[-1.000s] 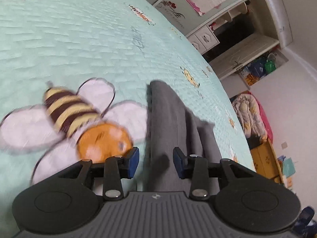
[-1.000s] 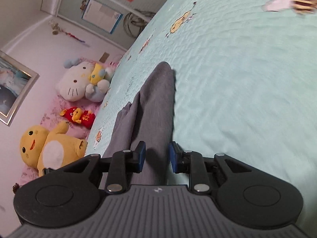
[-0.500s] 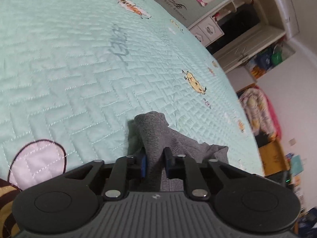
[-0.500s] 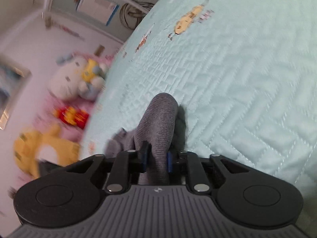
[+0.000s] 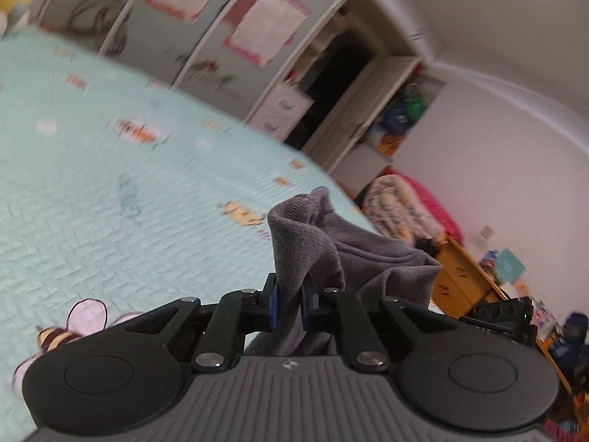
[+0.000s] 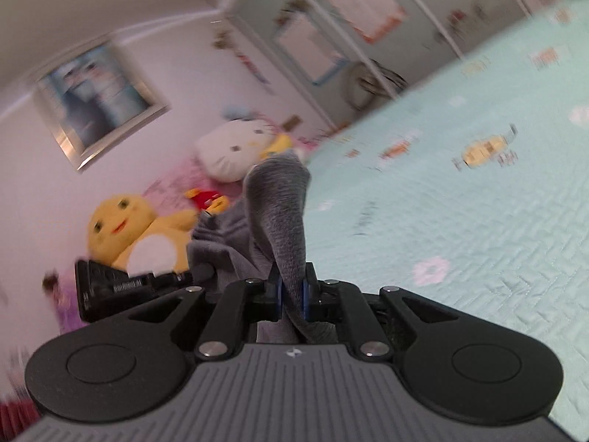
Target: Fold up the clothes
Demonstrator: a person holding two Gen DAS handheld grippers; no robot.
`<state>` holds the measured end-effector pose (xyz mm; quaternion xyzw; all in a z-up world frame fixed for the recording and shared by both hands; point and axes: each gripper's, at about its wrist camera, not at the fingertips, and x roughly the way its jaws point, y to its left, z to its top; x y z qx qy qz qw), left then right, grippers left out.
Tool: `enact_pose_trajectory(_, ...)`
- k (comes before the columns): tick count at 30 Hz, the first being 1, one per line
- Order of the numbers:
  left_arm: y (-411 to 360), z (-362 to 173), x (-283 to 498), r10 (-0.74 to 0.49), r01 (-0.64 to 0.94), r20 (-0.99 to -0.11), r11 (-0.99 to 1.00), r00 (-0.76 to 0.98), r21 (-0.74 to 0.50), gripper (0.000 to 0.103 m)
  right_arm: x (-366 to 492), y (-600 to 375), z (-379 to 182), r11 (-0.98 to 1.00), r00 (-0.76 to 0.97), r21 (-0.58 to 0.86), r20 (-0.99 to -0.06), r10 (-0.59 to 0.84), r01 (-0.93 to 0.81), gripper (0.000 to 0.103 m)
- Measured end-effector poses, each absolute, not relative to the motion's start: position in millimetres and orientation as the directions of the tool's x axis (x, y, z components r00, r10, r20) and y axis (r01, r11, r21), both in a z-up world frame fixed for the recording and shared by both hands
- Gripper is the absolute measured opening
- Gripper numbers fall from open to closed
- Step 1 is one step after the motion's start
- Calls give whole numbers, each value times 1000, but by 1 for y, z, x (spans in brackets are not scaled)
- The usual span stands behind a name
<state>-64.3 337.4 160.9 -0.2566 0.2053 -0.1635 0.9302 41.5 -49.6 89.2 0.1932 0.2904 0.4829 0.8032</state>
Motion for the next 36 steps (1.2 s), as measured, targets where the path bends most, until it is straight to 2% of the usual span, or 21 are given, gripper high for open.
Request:
enact_pose_trajectory(5, 310, 148, -172, -452, 288, -291, 837, 843, -465, 14, -68, -76, 86, 496, 366, 389, -363, 857, -776, 11)
enact_pose_trajectory(10, 300, 71, -242, -467, 219, -460, 841, 755, -495, 28, -175, -102, 82, 494, 382, 175, -439, 813, -852, 24)
enact_pose_trajectory(11, 302, 61, -252, -464, 187, -484, 836, 742, -516, 28, -183, -107, 77, 506, 375, 199, -463, 803, -839, 31)
enact_pose_trajectory(14, 310, 31, -282, -458, 85, -553, 817, 696, -570, 28, -204, -124, 62, 544, 350, 266, -531, 772, -796, 33)
enact_pose_trajectory(17, 318, 8, -309, -454, -16, -595, 787, 663, -617, 34, -225, -141, 47, 584, 319, 331, -592, 740, -741, 42)
enact_pose_trajectory(20, 326, 10, -312, -444, -89, -541, 709, 714, -699, 42, -217, -165, 44, 618, 358, 538, -514, 779, -573, 48)
enact_pose_trajectory(22, 330, 10, -307, -435, -129, -493, 637, 754, -760, 52, -205, -171, 37, 575, 367, 695, -447, 816, -432, 49)
enact_pose_trajectory(25, 326, 10, -286, -453, -158, -427, 519, 783, -840, 53, -195, -169, 23, 465, 362, 859, -374, 854, -212, 49)
enact_pose_trajectory(28, 311, 18, -268, -493, -160, -422, 487, 761, -859, 55, -201, -166, 14, 379, 329, 920, -328, 885, -102, 50)
enact_pose_trajectory(31, 300, 23, -263, -490, -192, -466, 509, 736, -839, 55, -205, -167, 11, 335, 307, 941, -303, 902, -56, 50)
enact_pose_trajectory(36, 302, 14, -259, -483, -285, -495, 443, 723, -850, 56, -204, -161, 6, 315, 304, 949, -299, 905, -6, 50)
